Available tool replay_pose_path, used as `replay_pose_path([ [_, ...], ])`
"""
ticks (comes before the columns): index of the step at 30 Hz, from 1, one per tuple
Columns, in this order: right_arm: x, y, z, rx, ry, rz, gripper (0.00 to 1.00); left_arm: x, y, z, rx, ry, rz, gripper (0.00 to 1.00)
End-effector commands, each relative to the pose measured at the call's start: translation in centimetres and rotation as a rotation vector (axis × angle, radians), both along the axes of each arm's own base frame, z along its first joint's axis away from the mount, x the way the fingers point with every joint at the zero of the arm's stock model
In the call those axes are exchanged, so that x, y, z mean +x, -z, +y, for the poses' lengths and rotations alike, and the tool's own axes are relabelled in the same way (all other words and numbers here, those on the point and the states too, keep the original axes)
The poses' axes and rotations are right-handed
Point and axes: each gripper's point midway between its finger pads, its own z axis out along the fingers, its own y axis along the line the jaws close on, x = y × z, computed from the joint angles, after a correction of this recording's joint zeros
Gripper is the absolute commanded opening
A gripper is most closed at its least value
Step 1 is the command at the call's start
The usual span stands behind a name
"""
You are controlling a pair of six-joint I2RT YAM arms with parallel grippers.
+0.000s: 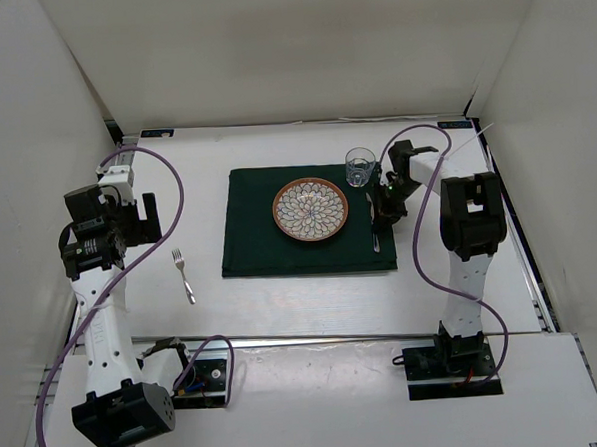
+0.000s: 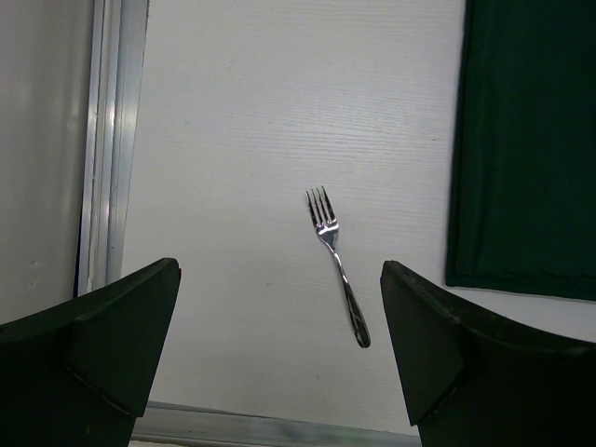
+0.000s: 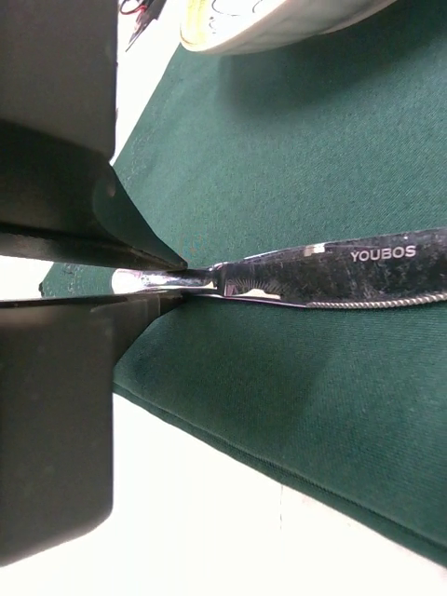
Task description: Set the dinner table for one person
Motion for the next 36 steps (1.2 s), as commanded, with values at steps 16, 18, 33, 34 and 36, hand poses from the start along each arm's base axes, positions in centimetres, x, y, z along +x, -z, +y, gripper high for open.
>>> replay_pose_path([
  [16, 0.7, -3.2, 0.4, 0.027, 0.016, -0.057, 0.54, -0.9, -0.5, -1.2, -0.031, 0.044, -0.013, 1.0],
  [18, 0.3, -5.1, 0.5, 0.043, 0.006, -0.104, 0.69, -1.2, -0.6, -1.9, -0.05, 0.068, -0.016, 1.0],
  [33, -7.9, -10.1, -2.0, -0.258, -0.275, -0.582, 0.92, -2.1, 7.1, -8.0, -0.338, 0.188, 0.153, 1.0],
  [34, -7.8, -10.5, -2.2, -0.27, -0.268, -0.597, 0.92, -1.9, 8.3, -7.7, -0.343, 0.142, 0.192, 1.0],
  [36, -7.6, -10.6, -2.8, -0.3, -0.274, -0.621, 0.92, -1.5, 10.5, -7.2, -0.343, 0.102, 0.267, 1.0],
])
